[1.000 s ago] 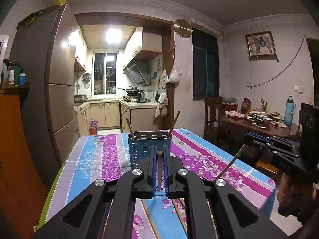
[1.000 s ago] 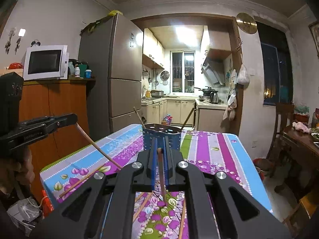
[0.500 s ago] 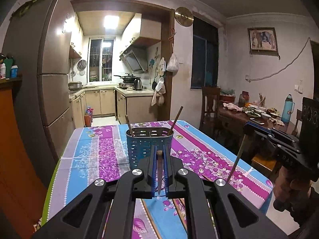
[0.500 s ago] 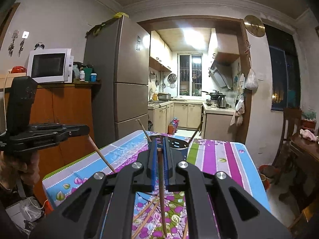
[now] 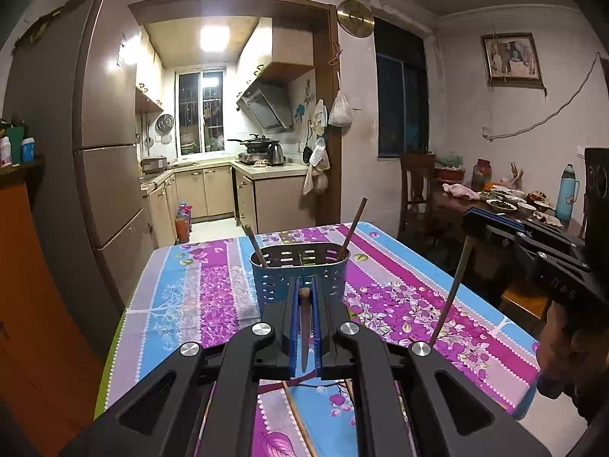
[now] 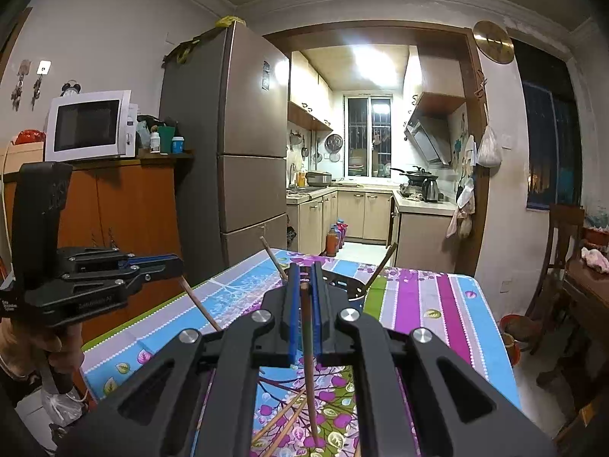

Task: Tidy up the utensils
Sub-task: 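Carry the left gripper's chopstick to the holder while the right gripper carries its own, then lower the left gripper's chopstick into the holder while the right gripper inserts its own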

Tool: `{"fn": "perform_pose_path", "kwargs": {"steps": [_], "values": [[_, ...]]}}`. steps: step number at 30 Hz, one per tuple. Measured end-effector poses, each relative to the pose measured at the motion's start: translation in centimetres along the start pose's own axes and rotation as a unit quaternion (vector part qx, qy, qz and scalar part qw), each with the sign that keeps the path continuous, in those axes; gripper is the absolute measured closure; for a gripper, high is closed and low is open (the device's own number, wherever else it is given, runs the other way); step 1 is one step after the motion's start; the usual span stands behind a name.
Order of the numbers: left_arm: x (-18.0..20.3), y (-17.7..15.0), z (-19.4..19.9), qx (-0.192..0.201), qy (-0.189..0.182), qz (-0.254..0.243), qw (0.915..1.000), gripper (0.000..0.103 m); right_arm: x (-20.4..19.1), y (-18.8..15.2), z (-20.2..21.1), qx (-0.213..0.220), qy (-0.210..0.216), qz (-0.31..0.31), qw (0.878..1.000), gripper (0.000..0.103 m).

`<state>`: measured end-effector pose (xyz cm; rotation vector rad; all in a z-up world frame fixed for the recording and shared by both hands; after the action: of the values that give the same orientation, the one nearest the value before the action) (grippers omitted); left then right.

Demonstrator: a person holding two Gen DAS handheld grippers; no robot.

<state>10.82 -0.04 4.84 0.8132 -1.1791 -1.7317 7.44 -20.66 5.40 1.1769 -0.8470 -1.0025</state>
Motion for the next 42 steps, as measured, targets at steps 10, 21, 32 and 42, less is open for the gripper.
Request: {"fn": "perform_pose_path", "kwargs": {"steps": [10, 21, 32, 42], "values": [[0.1, 3.1, -0.5, 0.018, 0.008, -0.018, 0.9996, 0.095, 0.0, 3.3, -2.0, 0.01, -0.001, 0.016, 1.0, 0.098], [-2.6, 13.1, -4.3, 0.066, -0.017, 0.02, 0.9975, 0.095, 1.9, 11.5, -5.6, 0.085, -0.023, 0.016, 0.996, 0.098], [-3.8, 15.9, -10.0, 0.056, -0.007, 0.021, 0.9982, 0.095, 5.0, 11.6, -12.1, 0.095, -0.038, -0.032, 0.994, 0.098], [-3.3, 17.4, -11.5, 0.063, -0.02, 0.01, 0.9977, 0.095, 7.5, 9.9, -15.3, 0.077, -0.031, -0.077, 0.994, 0.098]]}}
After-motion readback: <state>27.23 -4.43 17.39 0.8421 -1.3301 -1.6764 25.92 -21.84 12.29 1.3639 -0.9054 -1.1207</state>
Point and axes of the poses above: each gripper's, at about its wrist camera, not at the fingertips, and z roughly against the way its jaws point, x to its right, y to its top, the point moved 2 cm from there along -z, roughly the way its jaws point, and after that the axes turned 1 degree about y, right-handed, at the moved point
